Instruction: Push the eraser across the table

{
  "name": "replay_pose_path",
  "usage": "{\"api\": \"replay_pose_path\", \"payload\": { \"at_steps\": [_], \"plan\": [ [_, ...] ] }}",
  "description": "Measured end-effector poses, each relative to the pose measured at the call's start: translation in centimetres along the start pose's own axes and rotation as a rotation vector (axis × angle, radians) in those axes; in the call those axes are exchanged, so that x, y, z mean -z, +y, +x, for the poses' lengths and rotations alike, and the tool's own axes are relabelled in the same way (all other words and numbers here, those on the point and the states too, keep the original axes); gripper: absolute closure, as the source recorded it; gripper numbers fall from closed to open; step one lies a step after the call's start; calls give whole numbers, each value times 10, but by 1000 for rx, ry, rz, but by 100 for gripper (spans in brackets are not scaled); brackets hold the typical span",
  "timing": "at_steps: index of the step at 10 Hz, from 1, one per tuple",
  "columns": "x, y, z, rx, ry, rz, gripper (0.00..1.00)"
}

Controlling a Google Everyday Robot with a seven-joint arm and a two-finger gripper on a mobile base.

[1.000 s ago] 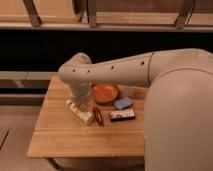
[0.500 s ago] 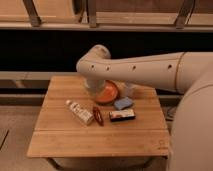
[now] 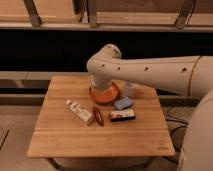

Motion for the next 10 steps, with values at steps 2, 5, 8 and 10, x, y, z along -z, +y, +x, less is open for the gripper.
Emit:
{"api": "replay_pose_path", "payload": {
  "at_steps": [2, 5, 8, 10],
  "plan": [
    [-12, -49, 7, -104, 22, 54, 100],
    [-32, -107, 14, -236, 46, 99, 100],
    [-62, -125, 12, -288, 76, 68, 100],
    [-86, -121, 16, -259, 132, 51, 100]
  ]
}}
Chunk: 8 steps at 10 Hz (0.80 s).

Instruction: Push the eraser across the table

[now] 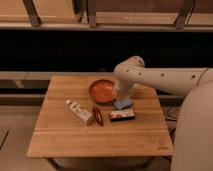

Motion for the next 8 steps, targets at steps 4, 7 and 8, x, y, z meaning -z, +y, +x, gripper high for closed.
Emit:
{"api": "replay_pose_path", "payload": {
  "at_steps": [4, 7, 8],
  "plan": [
    [-25, -3, 14, 36, 85, 33, 100],
    [-23, -6, 14, 48, 77, 44, 100],
    [-24, -10, 13, 53, 63, 43, 100]
  ]
}}
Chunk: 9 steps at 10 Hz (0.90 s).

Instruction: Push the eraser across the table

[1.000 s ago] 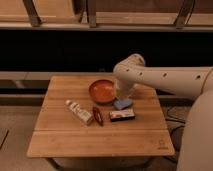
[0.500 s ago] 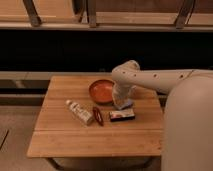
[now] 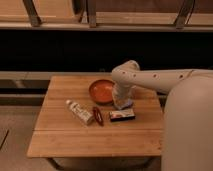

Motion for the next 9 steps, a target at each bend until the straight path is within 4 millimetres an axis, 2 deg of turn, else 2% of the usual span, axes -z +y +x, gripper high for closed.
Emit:
{"api": "replay_pose_path", "payload": {
  "at_steps": [5, 9],
  "plan": [
    [-18, -7, 2, 15, -29, -50, 100],
    [-35, 4, -10, 135, -52, -60, 100]
  ]
}}
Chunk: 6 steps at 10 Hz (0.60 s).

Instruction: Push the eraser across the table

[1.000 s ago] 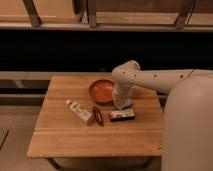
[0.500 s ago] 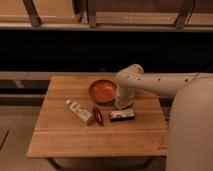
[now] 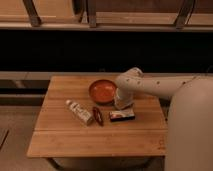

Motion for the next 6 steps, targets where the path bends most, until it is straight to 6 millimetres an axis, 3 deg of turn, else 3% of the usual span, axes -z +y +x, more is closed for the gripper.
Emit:
{"api": "replay_pose_path", "payload": {
  "at_steps": [3, 6],
  "plan": [
    [-15, 11, -11, 81, -3, -39, 100],
    [-36, 20, -9, 128, 21, -97, 100]
  ]
}}
